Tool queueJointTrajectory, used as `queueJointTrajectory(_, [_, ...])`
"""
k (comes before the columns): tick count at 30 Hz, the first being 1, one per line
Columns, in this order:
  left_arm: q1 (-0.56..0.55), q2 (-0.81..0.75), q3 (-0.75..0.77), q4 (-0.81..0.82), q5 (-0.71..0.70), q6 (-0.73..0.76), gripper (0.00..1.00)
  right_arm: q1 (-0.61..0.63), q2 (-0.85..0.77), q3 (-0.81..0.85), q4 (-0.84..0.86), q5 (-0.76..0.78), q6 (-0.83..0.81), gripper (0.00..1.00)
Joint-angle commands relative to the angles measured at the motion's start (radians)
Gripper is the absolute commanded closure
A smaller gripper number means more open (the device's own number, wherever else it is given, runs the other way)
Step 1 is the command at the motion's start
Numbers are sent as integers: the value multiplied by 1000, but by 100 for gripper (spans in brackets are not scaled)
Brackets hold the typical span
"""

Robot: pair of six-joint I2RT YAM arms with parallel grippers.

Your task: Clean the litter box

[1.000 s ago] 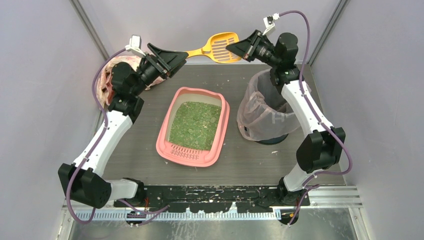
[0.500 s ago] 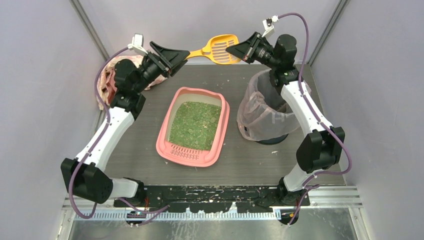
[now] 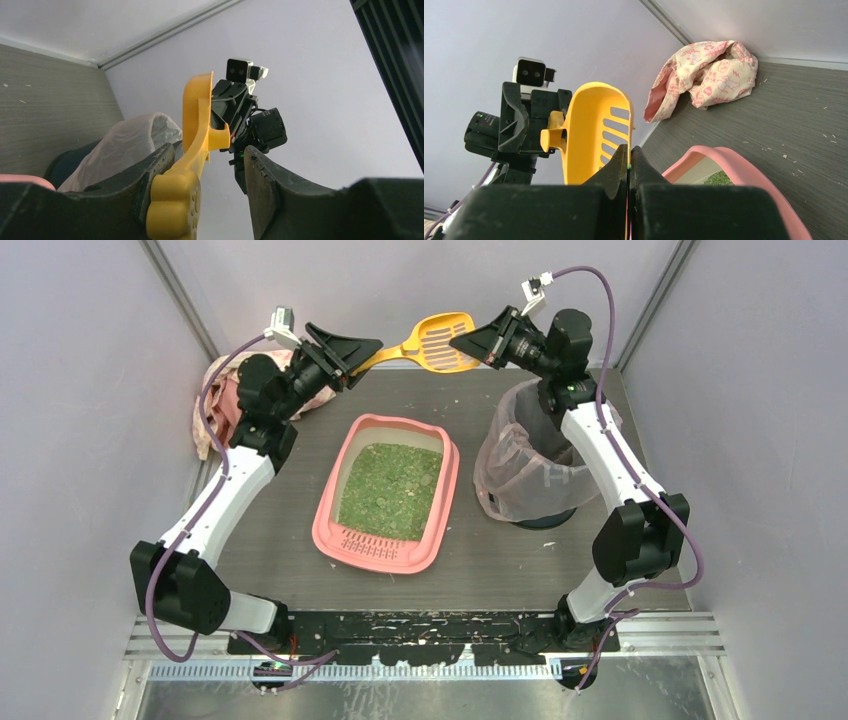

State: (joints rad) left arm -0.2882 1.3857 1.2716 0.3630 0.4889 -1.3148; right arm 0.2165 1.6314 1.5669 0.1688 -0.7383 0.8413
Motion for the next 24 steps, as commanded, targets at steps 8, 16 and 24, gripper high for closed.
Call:
queueJointTrajectory(8, [-9,-22,24,74,-5,-16,58,6,-29,14,46,-25,-4,99])
queueJointTrajectory(16, [-16,-24,14,60,10,-14,73,6,-14,21,50,-27,-1,99])
queueJointTrajectory(24, [-25,-24,11,48,39,-8,73,6,3,26,69,-23,16,99])
